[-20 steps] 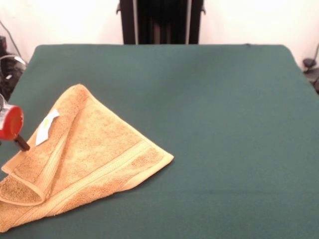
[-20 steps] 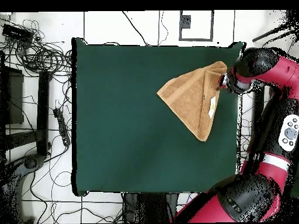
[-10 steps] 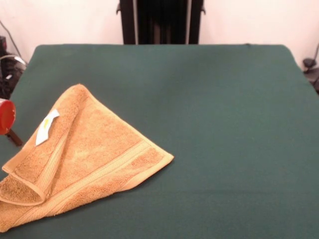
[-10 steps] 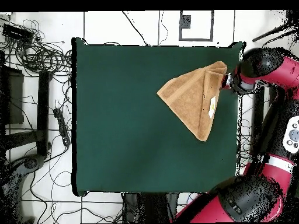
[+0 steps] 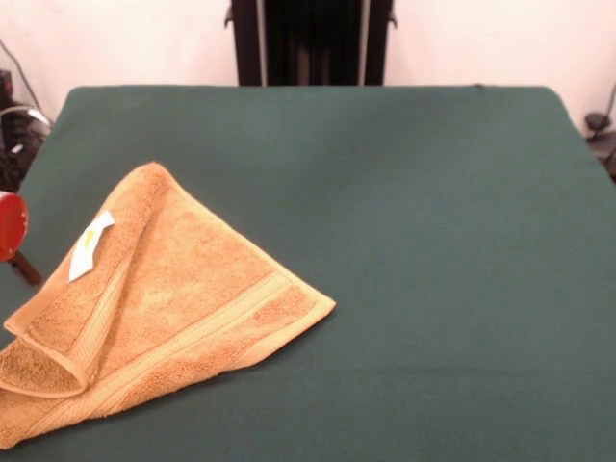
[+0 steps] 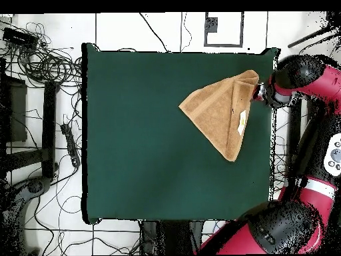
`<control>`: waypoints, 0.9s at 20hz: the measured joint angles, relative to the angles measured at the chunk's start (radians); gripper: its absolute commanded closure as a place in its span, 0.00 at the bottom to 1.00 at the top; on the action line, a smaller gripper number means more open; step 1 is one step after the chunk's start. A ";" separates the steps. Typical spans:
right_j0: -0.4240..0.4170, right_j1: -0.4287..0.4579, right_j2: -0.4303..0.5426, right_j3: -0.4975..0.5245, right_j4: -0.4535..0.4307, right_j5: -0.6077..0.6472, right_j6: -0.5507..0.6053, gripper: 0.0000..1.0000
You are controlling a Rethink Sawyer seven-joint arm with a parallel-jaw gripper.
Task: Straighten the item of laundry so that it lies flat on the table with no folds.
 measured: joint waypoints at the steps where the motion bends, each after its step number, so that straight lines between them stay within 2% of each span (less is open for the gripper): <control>1: 0.001 0.000 -0.001 0.000 0.001 0.000 0.000 0.00; 18: 0.038 0.003 -0.032 0.000 0.073 0.000 0.000 0.00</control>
